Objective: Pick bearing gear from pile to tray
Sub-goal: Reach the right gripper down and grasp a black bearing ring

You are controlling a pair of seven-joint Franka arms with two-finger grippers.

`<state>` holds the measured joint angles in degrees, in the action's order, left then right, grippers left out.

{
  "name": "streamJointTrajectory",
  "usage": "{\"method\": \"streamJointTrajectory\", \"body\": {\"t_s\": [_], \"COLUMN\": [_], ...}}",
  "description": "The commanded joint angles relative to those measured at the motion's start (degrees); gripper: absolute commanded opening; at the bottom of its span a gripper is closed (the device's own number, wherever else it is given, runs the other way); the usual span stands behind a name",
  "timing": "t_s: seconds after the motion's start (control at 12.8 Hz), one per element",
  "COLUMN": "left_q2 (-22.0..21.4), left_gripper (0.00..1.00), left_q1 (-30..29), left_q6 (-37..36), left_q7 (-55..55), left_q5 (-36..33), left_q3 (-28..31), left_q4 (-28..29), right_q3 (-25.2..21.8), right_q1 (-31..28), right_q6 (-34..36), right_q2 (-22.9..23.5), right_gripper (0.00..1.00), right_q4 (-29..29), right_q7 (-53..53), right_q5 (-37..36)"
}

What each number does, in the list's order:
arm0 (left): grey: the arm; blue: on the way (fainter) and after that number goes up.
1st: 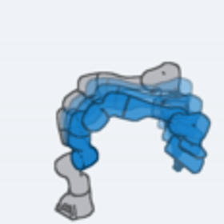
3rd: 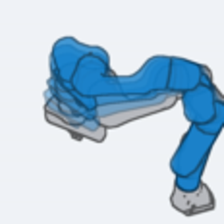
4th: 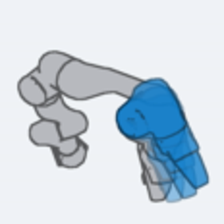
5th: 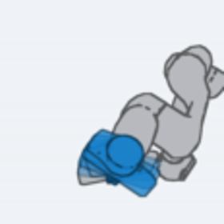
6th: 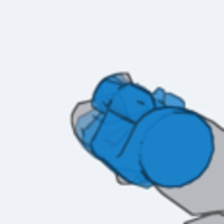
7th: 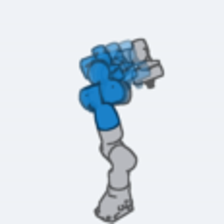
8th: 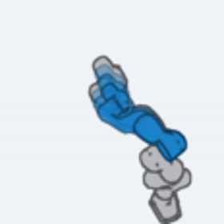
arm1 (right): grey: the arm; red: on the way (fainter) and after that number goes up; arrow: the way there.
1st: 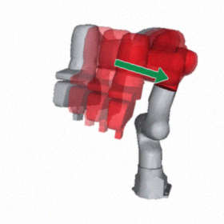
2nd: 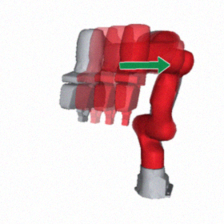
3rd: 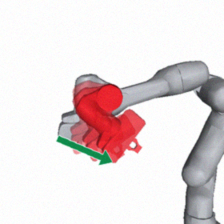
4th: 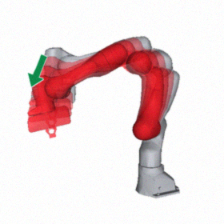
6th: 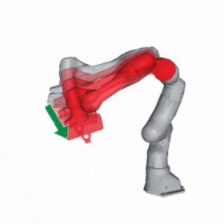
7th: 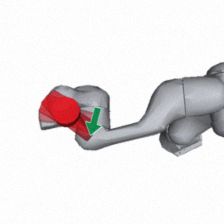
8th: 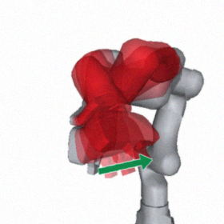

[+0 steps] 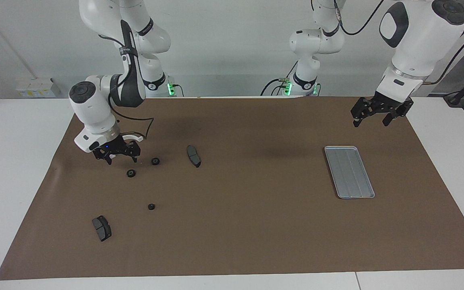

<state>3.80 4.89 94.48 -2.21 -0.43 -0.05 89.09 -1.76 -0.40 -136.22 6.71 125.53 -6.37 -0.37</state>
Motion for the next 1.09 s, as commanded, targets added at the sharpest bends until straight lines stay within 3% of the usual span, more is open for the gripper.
{"method": "streamJointTrajectory", "body": {"t_s": [0.0,0.39,1.01], "left_q2": [-0.63,-0.63,-0.63], "left_gripper": [1.00,1.00,1.00], "left_q1": [-0.50,-0.50,-0.50], "left_q6": [-0.52,-0.52,-0.52], "left_q7": [0.10,0.10,0.10], "left_q5": [0.61,0.61,0.61], "left_q3": [-0.13,-0.13,-0.22], "left_q4": [0.03,0.03,0.03], "right_q3": [0.35,0.35,0.35], "right_q1": [-0.83,-0.83,-0.75], "right_q6": [-5.27,-6.95,-11.18], "right_q2": [2.77,4.19,4.89], "right_gripper": [1.00,1.00,0.87], "right_q4": [0.59,1.81,3.93], "right_q7": [-3.56,-3.30,-2.95], "right_q5": [1.25,1.25,1.25]}}
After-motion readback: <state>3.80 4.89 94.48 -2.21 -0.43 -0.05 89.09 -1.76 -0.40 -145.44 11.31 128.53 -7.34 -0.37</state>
